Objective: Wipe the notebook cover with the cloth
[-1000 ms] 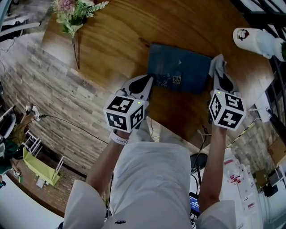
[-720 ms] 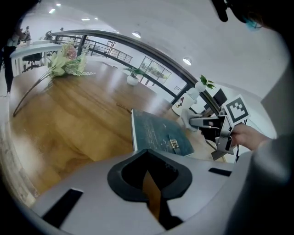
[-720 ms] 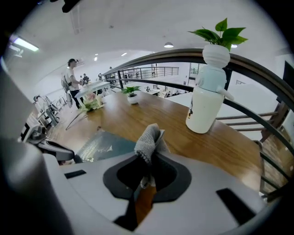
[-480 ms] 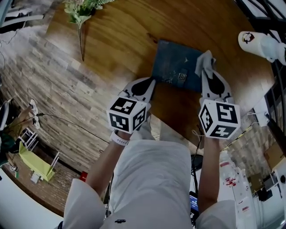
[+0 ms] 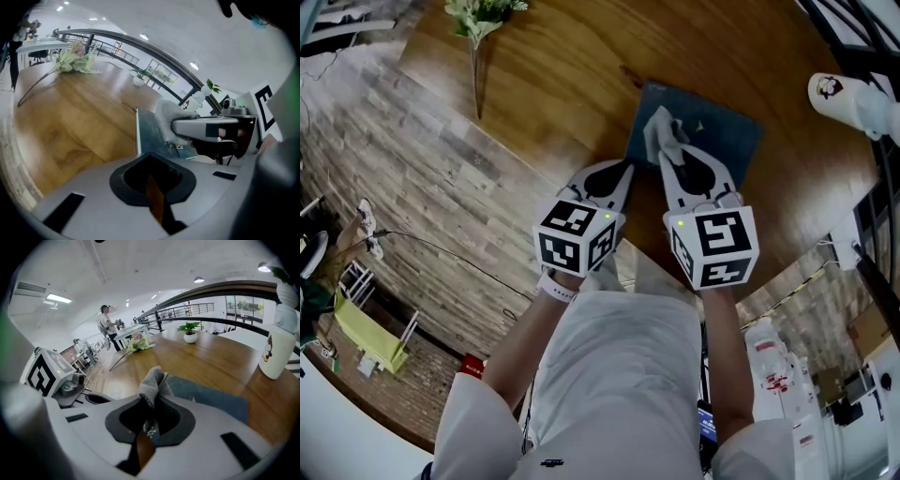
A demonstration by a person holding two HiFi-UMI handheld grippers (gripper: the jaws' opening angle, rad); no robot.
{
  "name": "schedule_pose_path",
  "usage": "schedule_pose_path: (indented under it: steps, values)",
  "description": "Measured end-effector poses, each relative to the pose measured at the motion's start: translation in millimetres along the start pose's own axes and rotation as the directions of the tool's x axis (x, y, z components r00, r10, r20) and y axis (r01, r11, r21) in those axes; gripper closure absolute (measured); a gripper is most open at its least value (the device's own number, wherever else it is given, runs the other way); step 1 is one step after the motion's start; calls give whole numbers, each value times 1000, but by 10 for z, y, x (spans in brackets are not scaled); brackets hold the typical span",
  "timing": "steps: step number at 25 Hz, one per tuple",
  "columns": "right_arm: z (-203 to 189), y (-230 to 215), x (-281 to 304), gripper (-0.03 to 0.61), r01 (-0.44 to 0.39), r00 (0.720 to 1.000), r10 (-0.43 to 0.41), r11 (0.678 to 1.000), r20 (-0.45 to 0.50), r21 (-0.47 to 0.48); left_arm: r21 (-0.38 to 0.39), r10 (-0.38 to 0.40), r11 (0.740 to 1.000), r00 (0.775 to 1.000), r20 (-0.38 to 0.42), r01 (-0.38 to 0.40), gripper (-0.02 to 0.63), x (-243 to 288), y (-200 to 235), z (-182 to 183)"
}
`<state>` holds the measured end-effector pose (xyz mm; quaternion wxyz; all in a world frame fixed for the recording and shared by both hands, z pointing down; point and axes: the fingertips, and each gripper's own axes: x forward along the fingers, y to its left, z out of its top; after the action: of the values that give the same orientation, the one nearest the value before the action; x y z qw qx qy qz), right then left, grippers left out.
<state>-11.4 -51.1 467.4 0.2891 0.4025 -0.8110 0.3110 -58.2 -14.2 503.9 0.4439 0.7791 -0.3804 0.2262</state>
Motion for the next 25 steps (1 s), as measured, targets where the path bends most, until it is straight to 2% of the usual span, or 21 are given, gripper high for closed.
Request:
schedule_pose_path:
  steps: [5,8,12,19,25]
  values:
    - [-92,228,223,541,-109,991,103,992,-88,-61,-5,2,1000,1000,-1,-2,595,-2,7,-6]
    - [-210,205,324,541,-107,981,90,990,-171,-89,-14,-3,1000,1000,-1,3,595,5,5,-1]
    - [-232,140,356,540,-101,975,85,992,-206,-70,-15,-7,1000,1000,-7,7,595,9,5,-5]
    - [-141,-315,253,540,54,980,-66,996,-188,-65,-9,-10,1000,1000,-12,9,595,10,1,1]
    - [-167,-522,127,537,97,979,-102,995,-176,-38,-3,-6,1000,1000,-12,6,595,-2,0,2]
